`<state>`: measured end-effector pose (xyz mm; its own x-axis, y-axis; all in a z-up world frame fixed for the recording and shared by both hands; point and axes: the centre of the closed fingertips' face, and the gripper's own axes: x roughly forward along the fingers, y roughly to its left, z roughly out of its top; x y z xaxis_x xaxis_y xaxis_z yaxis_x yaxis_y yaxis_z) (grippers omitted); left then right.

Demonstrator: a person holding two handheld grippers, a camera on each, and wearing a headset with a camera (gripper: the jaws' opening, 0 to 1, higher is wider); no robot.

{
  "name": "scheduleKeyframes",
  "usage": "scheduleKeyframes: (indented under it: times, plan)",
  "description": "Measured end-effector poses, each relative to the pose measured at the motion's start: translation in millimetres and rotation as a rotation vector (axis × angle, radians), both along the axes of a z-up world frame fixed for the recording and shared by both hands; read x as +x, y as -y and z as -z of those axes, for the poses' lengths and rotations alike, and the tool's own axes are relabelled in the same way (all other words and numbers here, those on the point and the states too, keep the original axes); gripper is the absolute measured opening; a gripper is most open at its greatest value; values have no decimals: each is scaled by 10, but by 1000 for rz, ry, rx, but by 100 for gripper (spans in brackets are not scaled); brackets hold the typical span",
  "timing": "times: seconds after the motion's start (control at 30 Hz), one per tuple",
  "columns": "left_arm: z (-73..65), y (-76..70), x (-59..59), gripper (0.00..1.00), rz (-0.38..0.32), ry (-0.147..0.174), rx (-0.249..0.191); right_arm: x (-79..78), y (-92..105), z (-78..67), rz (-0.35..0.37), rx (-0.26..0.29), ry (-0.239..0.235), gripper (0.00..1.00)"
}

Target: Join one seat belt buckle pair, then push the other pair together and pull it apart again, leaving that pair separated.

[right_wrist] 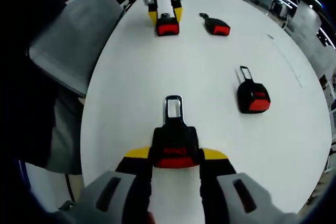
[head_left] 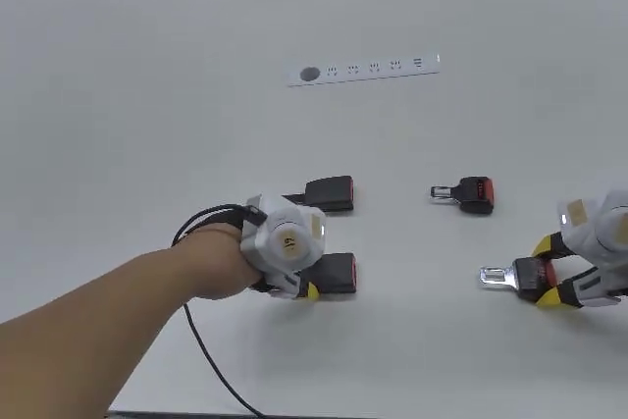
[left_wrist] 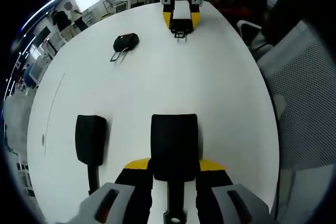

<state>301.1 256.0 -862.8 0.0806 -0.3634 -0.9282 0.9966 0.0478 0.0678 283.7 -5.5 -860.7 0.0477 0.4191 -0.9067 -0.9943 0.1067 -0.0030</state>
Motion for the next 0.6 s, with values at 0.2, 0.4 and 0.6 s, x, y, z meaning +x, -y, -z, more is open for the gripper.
scheduleKeyframes:
  times: [0.2, 0.4, 0.6]
  plan:
    - [4, 2, -7, 32, 4, -9, -4, 0, -4, -2, -1, 4, -1, 35]
    - [5, 5, -6, 32, 0, -8, -4, -1, -6, -3, -2, 3, -1, 34]
    - [7, 7, -11, 32, -2, -16, 3, -3, -15, -9, -4, -2, -1, 34]
